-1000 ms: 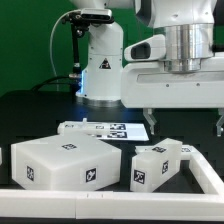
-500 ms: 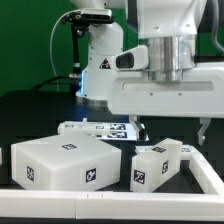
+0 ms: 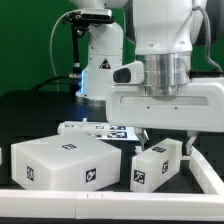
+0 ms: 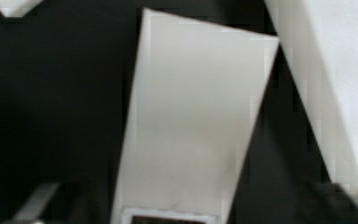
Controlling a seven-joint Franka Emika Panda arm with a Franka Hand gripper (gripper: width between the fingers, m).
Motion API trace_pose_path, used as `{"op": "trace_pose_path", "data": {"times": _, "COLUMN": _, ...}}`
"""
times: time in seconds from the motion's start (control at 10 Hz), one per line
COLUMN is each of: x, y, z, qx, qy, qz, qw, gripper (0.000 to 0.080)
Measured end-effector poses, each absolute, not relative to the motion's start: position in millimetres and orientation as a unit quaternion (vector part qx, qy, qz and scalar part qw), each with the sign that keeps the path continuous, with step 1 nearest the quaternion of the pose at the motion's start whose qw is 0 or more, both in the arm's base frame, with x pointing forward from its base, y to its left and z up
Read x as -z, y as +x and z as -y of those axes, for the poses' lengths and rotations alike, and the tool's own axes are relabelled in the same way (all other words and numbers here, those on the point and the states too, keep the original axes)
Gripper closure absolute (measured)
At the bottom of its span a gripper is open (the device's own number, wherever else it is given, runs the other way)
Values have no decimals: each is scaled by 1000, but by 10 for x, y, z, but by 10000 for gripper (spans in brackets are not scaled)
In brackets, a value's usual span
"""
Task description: Assemble cabinet
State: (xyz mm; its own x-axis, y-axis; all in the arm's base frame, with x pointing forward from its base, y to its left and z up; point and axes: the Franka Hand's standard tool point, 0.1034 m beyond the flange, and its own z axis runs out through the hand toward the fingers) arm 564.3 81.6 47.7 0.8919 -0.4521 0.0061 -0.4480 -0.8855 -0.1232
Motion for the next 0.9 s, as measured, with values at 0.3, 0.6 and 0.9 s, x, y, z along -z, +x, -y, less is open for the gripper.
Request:
{"op": "trace_pose_path", "data": {"times": 0.3, "x": -576, "y": 5647, "z": -859, "qx": 6, "qy": -972, "qz": -228, "qw": 60, "gripper": 517}}
{"op": "trace_pose_path", "data": {"times": 0.6, "x": -1178, "y": 5558, "z": -905, "qx": 5, "qy": -975, "qz": -210, "qw": 66, "gripper": 517}}
{"op": "trace_pose_path", "data": {"times": 0.9, "x": -1260, "y": 5369, "z": -882, "qx": 6, "qy": -975, "qz": -215, "qw": 64, "gripper": 515}}
